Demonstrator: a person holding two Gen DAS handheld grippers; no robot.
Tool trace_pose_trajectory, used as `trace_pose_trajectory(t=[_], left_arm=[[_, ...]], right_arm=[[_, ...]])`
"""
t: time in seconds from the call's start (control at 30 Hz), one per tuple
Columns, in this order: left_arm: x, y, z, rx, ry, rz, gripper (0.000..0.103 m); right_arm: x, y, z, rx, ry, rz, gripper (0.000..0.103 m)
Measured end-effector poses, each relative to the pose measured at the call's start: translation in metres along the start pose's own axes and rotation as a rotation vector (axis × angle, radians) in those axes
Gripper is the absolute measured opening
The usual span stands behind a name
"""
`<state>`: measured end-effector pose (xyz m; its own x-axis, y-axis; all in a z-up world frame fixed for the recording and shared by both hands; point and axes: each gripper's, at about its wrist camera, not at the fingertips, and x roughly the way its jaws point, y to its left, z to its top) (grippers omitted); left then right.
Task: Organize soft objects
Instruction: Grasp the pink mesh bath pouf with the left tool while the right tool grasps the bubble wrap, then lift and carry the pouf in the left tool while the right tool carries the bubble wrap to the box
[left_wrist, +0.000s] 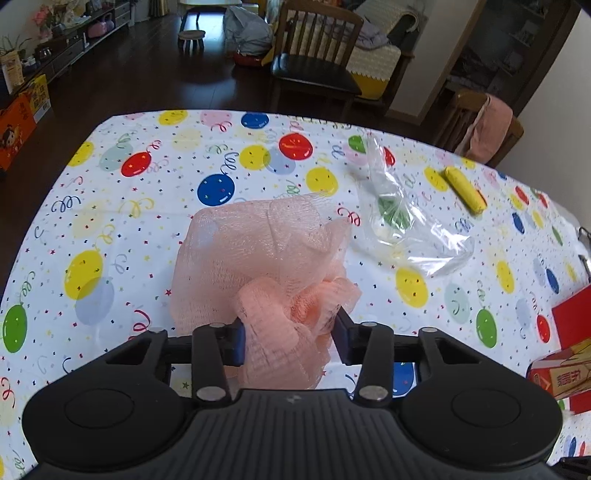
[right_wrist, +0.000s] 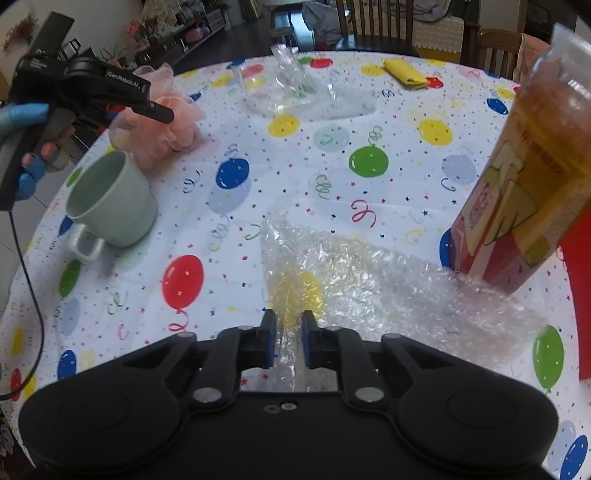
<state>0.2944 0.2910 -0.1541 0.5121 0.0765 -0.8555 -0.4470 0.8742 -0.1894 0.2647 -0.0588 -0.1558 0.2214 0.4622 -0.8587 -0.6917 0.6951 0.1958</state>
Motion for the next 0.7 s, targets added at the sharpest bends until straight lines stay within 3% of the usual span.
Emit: trace_pose_trajectory(t=[0.47, 0.7], left_arm=[[-0.060, -0.013, -0.008, 0.004, -0.120, -0.001, 0.038], [-0.104, -0.037, -0.013, 0.041, -0.196, -0.054, 0.036]], right_arm=[[-0.067, -0.007, -0.007, 0.058, -0.093, 0.073, 0.006], [-0.106, -0.018, -0.012, 0.091, -0.131, 0.112, 0.005]])
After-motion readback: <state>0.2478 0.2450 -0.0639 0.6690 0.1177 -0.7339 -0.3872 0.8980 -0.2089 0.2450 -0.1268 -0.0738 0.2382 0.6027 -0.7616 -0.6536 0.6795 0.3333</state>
